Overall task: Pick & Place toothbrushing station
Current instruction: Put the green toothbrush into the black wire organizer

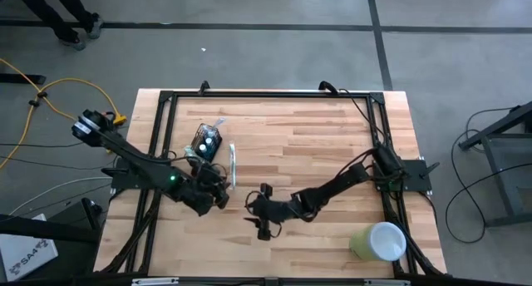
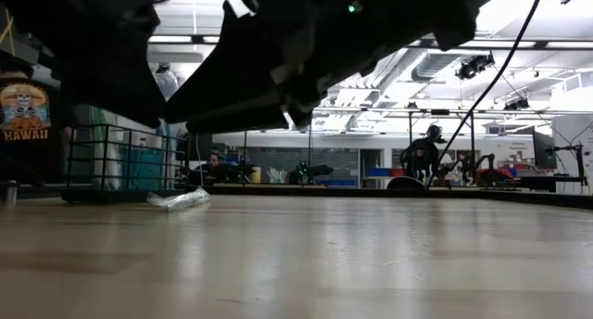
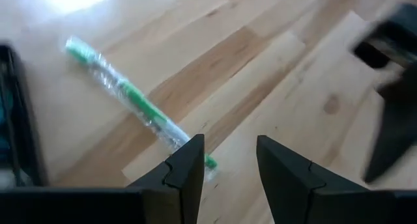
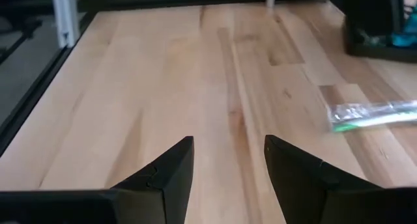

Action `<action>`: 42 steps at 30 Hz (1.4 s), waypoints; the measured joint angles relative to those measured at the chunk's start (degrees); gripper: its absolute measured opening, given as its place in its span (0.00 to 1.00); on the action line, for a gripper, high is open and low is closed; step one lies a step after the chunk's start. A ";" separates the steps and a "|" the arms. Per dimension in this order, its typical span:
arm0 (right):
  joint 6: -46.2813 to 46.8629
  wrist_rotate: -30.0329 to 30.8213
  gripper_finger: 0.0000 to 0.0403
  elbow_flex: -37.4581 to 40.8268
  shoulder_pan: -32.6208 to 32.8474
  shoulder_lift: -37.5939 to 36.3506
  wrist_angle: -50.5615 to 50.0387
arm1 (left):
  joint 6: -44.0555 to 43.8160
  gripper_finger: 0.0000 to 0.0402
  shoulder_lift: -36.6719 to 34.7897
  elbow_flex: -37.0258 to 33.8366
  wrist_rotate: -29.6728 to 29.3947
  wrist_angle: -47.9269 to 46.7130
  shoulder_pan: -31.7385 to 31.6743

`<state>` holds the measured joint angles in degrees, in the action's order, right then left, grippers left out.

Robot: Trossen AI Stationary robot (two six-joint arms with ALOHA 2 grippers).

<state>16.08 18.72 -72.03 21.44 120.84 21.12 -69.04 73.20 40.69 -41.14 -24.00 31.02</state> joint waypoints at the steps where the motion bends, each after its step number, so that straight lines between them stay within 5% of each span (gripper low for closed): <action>1: -0.98 0.00 0.44 0.00 0.40 0.00 0.00 | -2.07 0.34 0.63 0.00 0.43 0.04 -0.56; 7: -2.87 -0.21 0.44 0.00 1.93 0.00 0.00 | -10.56 0.34 3.51 0.00 5.40 0.39 -4.09; 21: -5.81 -2.73 0.44 0.04 4.74 -0.07 -3.32 | -12.26 0.40 3.83 0.12 12.08 0.71 -12.67; 42: -7.37 -5.84 0.44 0.04 8.34 -0.07 -7.05 | -21.31 0.44 12.35 0.04 12.90 4.72 -14.71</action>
<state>8.70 12.88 -71.99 29.78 120.77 14.08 -90.34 85.55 40.73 -28.25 -19.28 16.31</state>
